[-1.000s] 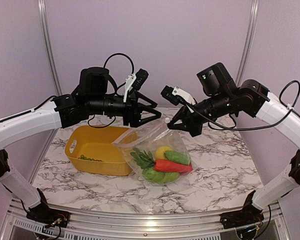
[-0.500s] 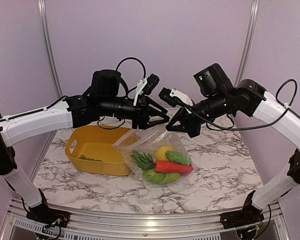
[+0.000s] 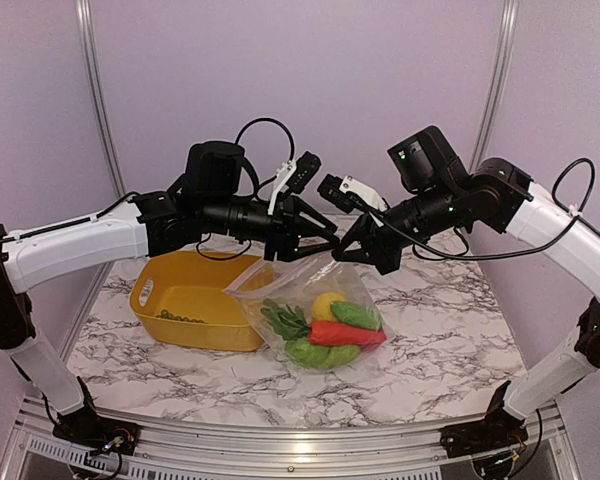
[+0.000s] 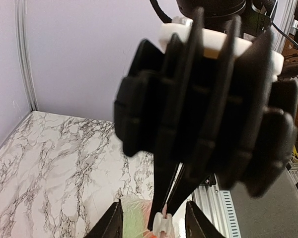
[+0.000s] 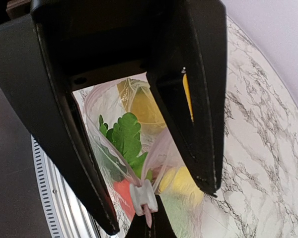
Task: Place the food in the zip-top bag and seal the zipper
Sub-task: Open the zipper of the zipper food storage bag, then zip the zipper of the food storage bag.
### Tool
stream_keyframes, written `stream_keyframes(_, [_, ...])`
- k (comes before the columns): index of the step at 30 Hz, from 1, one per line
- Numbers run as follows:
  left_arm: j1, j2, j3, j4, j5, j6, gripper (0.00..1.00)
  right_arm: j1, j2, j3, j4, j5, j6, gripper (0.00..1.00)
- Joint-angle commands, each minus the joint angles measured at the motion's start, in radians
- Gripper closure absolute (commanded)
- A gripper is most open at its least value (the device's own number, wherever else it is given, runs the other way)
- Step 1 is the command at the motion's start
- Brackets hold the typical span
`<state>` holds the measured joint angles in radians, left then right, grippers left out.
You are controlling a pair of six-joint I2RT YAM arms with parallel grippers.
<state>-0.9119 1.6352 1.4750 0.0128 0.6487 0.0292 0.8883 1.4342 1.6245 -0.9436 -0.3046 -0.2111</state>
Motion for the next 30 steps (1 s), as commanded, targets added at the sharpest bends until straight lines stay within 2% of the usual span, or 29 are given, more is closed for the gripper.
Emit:
stream_keyframes(1, [-0.004,0.002,0.003,-0.011,0.023,0.017,0.56,0.009,-0.003,0.026,0.019,0.004,0.016,1.00])
stream_keyframes(5, [-0.004,-0.005,-0.005,-0.049,0.022,0.034,0.60,0.009,-0.002,0.018,0.033,0.004,0.022,1.00])
stream_keyframes(13, [-0.003,-0.014,-0.011,-0.090,-0.001,0.072,0.77,0.007,0.009,0.023,0.040,0.001,0.023,1.00])
stream_keyframes(22, [0.009,-0.024,-0.030,-0.099,-0.003,0.054,0.89,-0.013,0.003,0.018,0.065,0.015,0.018,1.00])
stream_keyframes(30, [0.045,-0.064,-0.103,-0.071,0.006,0.016,0.90,-0.098,-0.043,-0.004,0.111,0.000,0.030,1.00])
